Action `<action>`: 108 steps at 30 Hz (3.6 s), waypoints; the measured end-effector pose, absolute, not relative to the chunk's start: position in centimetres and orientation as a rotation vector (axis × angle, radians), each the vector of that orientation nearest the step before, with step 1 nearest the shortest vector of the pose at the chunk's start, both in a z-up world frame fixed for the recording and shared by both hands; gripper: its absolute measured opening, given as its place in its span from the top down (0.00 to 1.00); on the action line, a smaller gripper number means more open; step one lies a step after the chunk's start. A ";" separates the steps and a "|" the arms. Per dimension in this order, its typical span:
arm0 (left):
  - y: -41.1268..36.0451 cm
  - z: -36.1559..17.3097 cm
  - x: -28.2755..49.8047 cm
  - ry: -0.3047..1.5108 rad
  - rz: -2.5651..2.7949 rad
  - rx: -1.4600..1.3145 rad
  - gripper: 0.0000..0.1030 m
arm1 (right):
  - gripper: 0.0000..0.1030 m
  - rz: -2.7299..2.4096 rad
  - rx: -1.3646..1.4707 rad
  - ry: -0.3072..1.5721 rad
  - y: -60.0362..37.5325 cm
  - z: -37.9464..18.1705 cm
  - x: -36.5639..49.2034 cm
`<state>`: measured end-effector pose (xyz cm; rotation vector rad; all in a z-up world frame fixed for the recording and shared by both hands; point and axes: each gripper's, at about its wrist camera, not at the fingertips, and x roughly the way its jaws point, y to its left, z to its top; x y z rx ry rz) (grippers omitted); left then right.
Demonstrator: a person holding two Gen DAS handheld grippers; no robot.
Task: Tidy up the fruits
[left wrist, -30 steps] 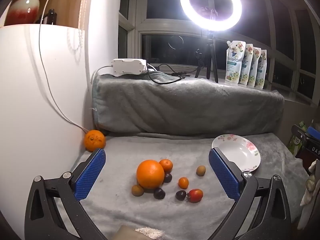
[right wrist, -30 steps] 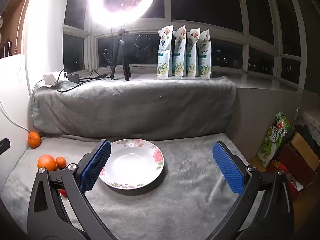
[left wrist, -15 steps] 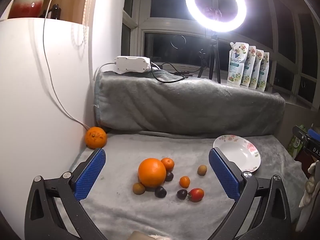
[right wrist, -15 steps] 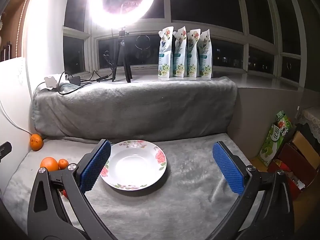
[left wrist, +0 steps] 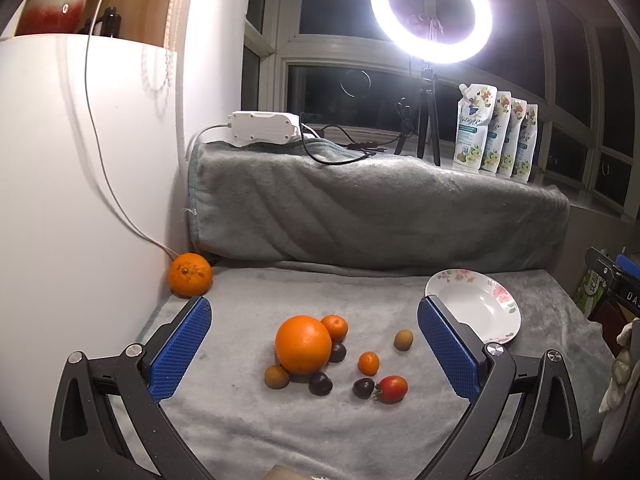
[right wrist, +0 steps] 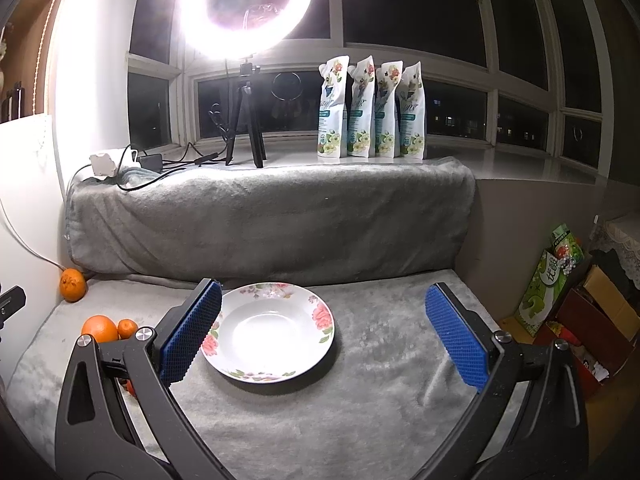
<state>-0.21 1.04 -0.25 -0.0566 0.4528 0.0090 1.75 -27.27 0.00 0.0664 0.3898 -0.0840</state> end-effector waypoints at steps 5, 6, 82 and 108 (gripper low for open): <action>1.1 -0.3 -0.3 0.451 0.010 -0.061 0.01 | 0.00 -0.082 0.066 0.389 -27.3 -0.2 1.7; 1.1 -0.3 -0.3 0.451 0.010 -0.061 0.01 | 0.00 -0.082 0.065 0.389 -27.2 -0.2 1.7; 6.8 -7.1 2.3 0.681 -0.109 -0.297 0.19 | 0.02 0.502 0.088 0.697 -16.6 -4.4 10.0; 7.4 -10.9 8.3 0.809 -0.223 -0.347 0.33 | 0.42 0.841 0.286 1.132 -4.7 -10.8 18.6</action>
